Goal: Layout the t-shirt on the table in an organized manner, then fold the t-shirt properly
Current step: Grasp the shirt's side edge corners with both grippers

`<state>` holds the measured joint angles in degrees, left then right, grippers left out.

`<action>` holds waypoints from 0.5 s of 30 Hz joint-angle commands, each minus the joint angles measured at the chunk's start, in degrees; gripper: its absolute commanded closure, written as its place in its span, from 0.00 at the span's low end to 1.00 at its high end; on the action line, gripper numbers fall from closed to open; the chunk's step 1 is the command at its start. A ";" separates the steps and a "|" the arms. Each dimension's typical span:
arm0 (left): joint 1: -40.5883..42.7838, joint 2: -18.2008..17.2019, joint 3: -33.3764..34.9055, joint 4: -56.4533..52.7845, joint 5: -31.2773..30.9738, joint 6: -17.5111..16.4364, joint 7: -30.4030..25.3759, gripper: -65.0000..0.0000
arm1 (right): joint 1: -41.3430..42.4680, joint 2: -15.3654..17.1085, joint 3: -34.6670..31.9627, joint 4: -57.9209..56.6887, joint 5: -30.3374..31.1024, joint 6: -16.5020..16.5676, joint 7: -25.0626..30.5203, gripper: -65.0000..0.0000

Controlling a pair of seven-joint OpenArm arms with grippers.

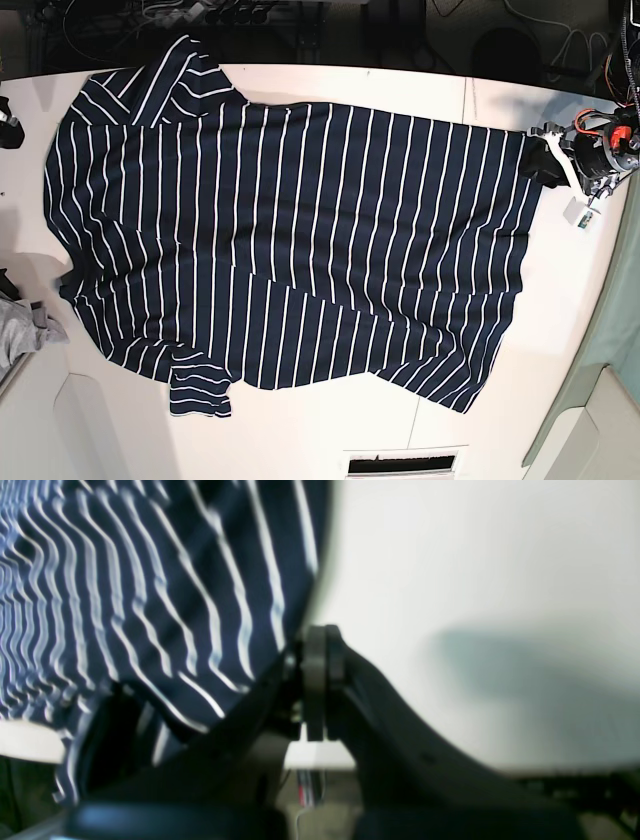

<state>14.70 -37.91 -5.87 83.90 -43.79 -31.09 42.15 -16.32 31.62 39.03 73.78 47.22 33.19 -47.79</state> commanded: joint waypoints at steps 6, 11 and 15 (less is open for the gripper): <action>0.70 2.21 -0.59 0.76 -4.85 -2.86 0.70 0.56 | -2.97 -1.27 0.61 0.63 1.31 0.26 0.61 1.00; 0.90 3.50 -0.59 0.74 -4.83 -3.04 1.49 0.56 | -3.10 -4.52 0.59 0.63 0.24 0.28 0.87 0.57; 0.87 3.48 -0.59 0.74 -4.90 -3.04 2.45 0.56 | -3.26 -6.05 -0.17 0.63 -2.38 0.28 1.44 0.57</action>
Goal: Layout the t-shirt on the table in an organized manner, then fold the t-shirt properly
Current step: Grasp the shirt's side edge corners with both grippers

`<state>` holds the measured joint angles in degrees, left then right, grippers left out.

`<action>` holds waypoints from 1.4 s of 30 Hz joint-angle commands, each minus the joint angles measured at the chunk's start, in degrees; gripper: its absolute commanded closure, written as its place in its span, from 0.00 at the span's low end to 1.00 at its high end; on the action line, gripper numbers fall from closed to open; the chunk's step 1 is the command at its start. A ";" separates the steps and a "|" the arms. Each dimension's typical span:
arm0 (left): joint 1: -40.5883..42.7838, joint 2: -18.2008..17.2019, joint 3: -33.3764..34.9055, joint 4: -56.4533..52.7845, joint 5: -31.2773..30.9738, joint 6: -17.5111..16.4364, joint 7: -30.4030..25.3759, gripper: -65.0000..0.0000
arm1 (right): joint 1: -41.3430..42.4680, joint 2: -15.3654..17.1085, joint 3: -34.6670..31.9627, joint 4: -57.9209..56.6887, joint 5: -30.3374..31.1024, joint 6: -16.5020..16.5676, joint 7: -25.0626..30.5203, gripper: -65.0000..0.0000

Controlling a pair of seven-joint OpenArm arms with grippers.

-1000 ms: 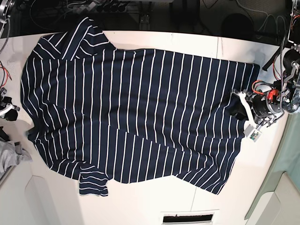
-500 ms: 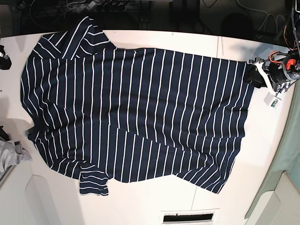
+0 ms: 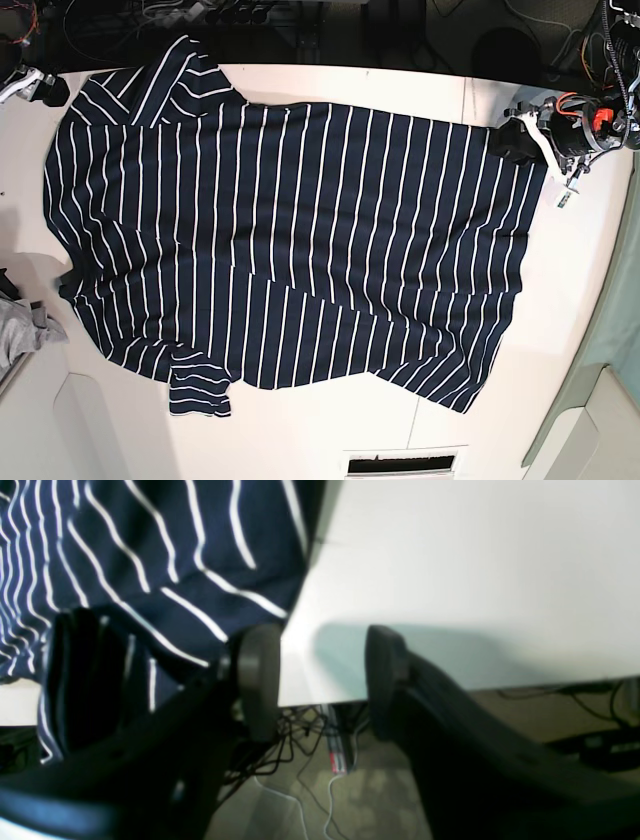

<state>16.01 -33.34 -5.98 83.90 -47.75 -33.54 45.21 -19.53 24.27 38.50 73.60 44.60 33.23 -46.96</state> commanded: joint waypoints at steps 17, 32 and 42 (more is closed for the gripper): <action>-0.42 -1.09 -9.35 0.74 -0.90 1.57 -0.13 0.56 | 0.00 -2.25 -10.08 0.66 0.87 0.22 0.87 0.57; -0.76 -0.61 -12.37 -11.89 2.56 5.81 -3.41 0.49 | 0.00 -2.40 -10.08 0.66 1.53 0.22 0.87 0.57; 0.02 1.42 -11.17 -12.61 -3.52 -6.46 2.23 0.49 | -0.04 -2.40 -10.08 0.72 1.92 0.24 0.39 0.57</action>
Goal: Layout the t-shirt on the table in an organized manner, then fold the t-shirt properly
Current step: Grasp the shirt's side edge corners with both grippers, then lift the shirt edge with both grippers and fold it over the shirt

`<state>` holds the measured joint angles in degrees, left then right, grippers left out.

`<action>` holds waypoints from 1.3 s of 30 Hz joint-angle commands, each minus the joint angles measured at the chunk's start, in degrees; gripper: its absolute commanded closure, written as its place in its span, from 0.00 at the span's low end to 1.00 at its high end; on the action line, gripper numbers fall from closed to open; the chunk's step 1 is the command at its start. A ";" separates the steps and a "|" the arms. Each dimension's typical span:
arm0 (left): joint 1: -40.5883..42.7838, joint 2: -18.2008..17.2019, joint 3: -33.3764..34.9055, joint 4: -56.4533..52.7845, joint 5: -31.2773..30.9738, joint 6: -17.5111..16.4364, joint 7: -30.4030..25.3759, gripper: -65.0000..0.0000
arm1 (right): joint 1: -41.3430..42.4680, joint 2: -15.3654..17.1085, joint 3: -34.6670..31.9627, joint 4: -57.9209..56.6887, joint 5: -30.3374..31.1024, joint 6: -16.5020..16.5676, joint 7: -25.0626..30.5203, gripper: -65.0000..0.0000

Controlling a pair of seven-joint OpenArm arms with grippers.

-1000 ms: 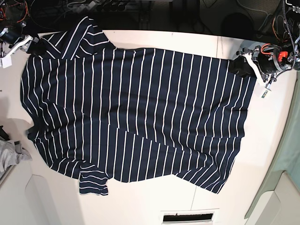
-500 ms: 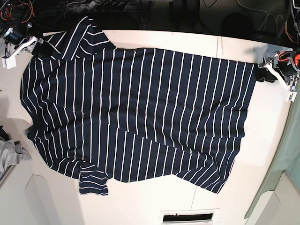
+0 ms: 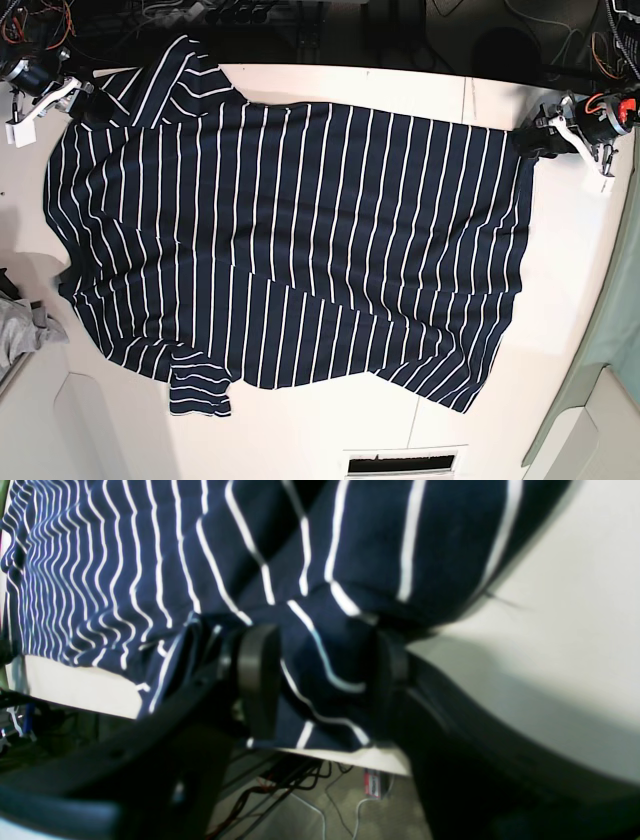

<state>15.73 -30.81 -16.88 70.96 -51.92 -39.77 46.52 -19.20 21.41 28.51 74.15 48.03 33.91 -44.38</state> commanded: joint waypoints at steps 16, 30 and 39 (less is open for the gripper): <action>1.95 -2.25 0.90 1.81 -10.84 -0.23 0.92 1.00 | -0.37 0.44 1.18 0.68 0.39 -0.42 -2.43 1.00; 11.08 -5.70 -0.17 15.69 -15.65 -0.23 3.50 1.00 | -8.37 0.48 11.69 11.06 3.76 -0.02 -5.62 1.00; 15.89 -5.66 -7.72 20.59 -18.29 -0.23 3.50 1.00 | -10.32 0.46 12.41 16.81 4.94 -0.02 -5.35 1.00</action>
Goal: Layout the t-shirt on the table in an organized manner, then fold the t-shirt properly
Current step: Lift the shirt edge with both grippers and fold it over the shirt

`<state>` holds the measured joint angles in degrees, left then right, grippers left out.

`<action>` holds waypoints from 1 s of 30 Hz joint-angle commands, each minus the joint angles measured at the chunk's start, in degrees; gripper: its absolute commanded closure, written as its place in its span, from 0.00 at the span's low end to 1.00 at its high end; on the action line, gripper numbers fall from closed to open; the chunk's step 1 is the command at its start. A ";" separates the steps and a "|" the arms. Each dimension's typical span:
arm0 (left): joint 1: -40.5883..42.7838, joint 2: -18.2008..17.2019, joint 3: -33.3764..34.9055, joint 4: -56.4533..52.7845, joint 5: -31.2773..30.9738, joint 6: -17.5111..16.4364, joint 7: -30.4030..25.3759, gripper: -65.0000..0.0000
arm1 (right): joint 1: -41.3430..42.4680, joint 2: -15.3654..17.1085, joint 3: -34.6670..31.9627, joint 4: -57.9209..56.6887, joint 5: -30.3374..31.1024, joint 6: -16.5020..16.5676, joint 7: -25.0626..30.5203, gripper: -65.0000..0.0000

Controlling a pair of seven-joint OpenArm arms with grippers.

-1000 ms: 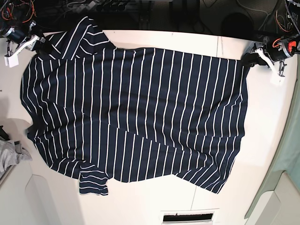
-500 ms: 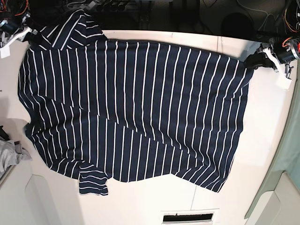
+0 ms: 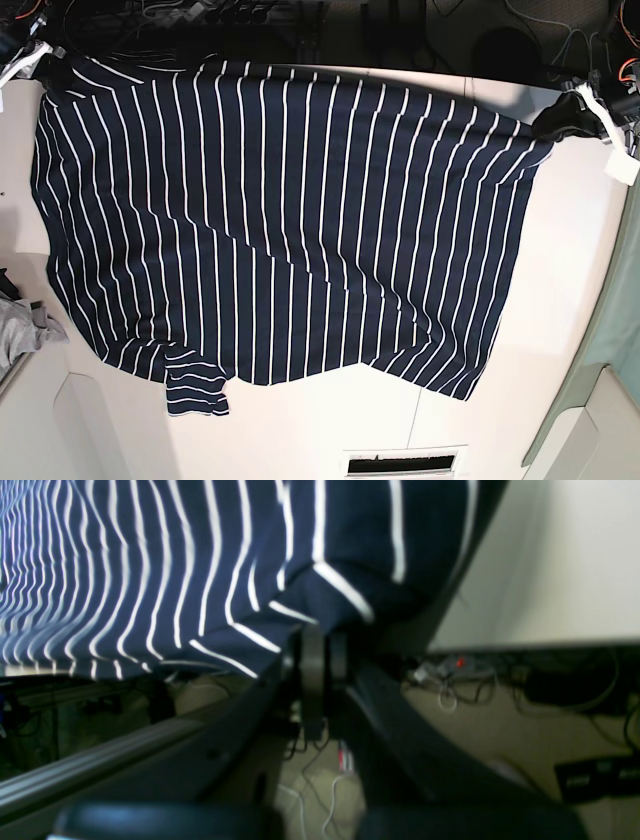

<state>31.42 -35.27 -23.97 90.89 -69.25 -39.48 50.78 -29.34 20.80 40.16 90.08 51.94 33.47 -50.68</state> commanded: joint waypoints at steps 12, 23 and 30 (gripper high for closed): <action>-0.63 -0.52 -4.52 0.61 -1.64 -0.52 -2.69 1.00 | 8.68 1.07 2.25 2.47 -0.74 0.42 1.38 1.00; -14.67 0.33 4.35 -8.28 9.68 -0.52 -8.20 1.00 | 24.90 1.25 2.16 -8.85 -2.21 0.39 1.40 1.00; -22.27 0.35 5.49 -16.41 11.76 -0.52 -10.73 1.00 | 34.82 2.73 0.09 -17.97 -2.34 0.39 2.69 1.00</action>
<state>9.74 -33.47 -17.91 73.91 -57.19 -39.94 41.45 4.80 21.98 39.83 71.35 48.97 34.20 -50.09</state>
